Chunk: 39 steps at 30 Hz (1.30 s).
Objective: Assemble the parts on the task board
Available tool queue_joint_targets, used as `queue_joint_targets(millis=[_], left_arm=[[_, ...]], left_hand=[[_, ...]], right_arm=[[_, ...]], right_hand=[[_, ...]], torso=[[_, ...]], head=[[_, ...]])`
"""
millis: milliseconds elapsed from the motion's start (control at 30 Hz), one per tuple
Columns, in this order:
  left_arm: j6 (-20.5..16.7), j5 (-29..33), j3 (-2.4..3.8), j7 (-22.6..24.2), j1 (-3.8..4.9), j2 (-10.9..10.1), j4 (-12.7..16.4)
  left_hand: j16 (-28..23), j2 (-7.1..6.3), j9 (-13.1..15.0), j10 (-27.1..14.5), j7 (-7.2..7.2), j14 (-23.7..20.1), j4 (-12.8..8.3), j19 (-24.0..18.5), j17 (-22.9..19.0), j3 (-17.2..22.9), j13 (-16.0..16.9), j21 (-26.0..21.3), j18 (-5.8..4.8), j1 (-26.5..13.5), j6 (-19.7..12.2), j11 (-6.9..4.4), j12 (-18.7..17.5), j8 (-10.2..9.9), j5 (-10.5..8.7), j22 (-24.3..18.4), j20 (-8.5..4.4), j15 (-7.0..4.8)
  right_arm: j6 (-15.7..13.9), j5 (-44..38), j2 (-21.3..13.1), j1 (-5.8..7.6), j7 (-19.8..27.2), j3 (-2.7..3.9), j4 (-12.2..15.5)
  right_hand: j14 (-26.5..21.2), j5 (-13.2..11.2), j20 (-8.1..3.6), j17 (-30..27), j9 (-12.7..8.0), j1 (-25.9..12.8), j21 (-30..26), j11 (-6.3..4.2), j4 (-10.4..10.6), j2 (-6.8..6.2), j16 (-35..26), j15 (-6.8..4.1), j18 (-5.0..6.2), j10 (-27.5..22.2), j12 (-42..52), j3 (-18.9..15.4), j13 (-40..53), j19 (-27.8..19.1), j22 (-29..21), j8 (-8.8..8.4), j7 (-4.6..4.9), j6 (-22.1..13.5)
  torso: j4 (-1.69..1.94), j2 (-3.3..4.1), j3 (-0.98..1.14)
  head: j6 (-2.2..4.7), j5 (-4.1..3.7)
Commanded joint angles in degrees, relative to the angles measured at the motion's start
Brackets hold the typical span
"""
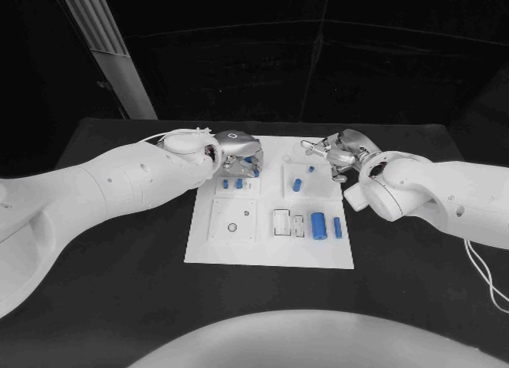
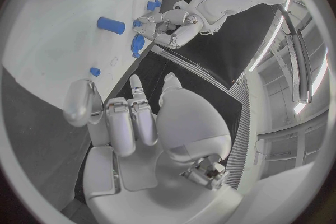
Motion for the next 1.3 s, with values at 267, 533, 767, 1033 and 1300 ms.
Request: queue_joint_targets(millis=[267, 533, 767, 1033, 1300], left_arm=[[-9.3, 1.6, 0.01, 6.7, 0.68, -2.0, 1.6], [-12.9, 4.1, 0.01, 8.6, 2.38, -4.6, 4.7], [-11.7, 4.7, 0.00, 8.2, 3.85, -7.0, 6.6], [-7.6, 4.9, -0.01, 7.4, 4.38, -9.6, 7.3], [-4.6, 4.9, -0.02, 6.6, 4.39, -10.9, 7.1]], left_hand=[[0.2, 0.35, 0.0, 0.6, -0.08, 6.0, 0.0, 6.0, 15.1, 0.3, -0.1, 0.2, -0.39, 0.0, 0.4, 0.03, -0.2, 0.3, -0.10, 15.1, -0.28, -0.26], [0.2, 0.41, 0.0, 0.6, -0.08, 6.0, 0.0, 6.0, 15.1, 0.4, -0.1, 0.2, -0.39, 0.1, 0.5, 0.04, -0.3, 0.3, -0.10, 15.1, -0.30, -0.24], [0.2, 0.41, 0.0, 0.7, -0.08, 6.0, 0.0, 6.0, 15.1, 0.4, -0.1, 0.2, -0.39, 0.1, 0.5, 0.04, -0.3, 0.3, -0.10, 15.1, -0.31, -0.23], [0.2, 0.41, 0.0, 0.7, -0.04, 6.0, 0.1, 6.0, 15.1, 0.5, -0.1, 0.2, -0.39, 0.0, 0.4, 0.09, -0.4, 0.2, -0.10, 15.1, -0.32, -0.21], [0.2, 0.42, 0.0, 0.7, -0.02, 6.0, 0.1, 6.0, 15.1, 0.5, -0.1, 0.2, -0.39, 0.0, 0.4, 0.11, -0.4, 0.2, -0.10, 15.1, -0.32, -0.19]], right_arm=[[0.1, -0.2, -0.1, 0.08, 0.3, 0.03, -0.2], [0.2, -0.2, -0.1, 0.07, 0.3, 0.03, -0.3], [0.2, -0.2, -0.2, 0.07, 0.3, 0.03, -0.3], [0.2, -0.2, -0.2, 0.07, 0.2, 0.03, -0.4], [0.3, -0.2, -0.2, 0.07, 0.3, 0.03, -0.4]], right_hand=[[6.0, 0.2, -0.36, 15.1, 0.1, 0.4, -0.2, -0.22, 0.0, 0.37, 0.1, -0.44, 0.81, 6.0, 0.1, -0.3, 15.1, 0.2, 5.3, 0.29, -0.02, -0.4], [6.0, 0.2, -0.37, 15.1, 0.1, 0.4, -0.3, -0.22, 0.0, 0.46, 0.1, -0.44, 0.81, 6.0, 0.1, -0.3, 15.1, 0.2, 5.3, 0.32, -0.03, -0.4], [6.0, 0.2, -0.37, 15.1, 0.1, 0.4, -0.3, -0.22, 0.0, 0.46, 0.1, -0.44, 0.81, 6.0, 0.1, -0.3, 15.1, 0.2, 5.3, 0.32, -0.03, -0.4], [6.0, 0.2, -0.37, 15.1, 0.1, 0.4, -0.3, -0.22, 0.0, 0.46, 0.1, -0.44, 0.81, 6.0, 0.1, -0.3, 15.1, 0.2, 5.3, 0.32, -0.03, -0.4], [6.0, 0.2, -0.37, 15.1, 0.1, 0.4, -0.3, -0.22, 0.0, 0.46, 0.1, -0.44, 0.81, 6.0, 0.1, -0.3, 15.1, 0.2, 5.3, 0.32, -0.03, -0.4]], torso=[[0.00, -0.06, 0.02], [0.05, -0.06, 0.05], [-0.01, -0.02, 0.03], [0.03, 0.00, 0.02], [-0.10, 0.00, -0.01]], head=[[0.16, 0.17], [0.37, 0.23], [0.29, 0.50], [0.33, 0.70], [0.37, 0.93]])
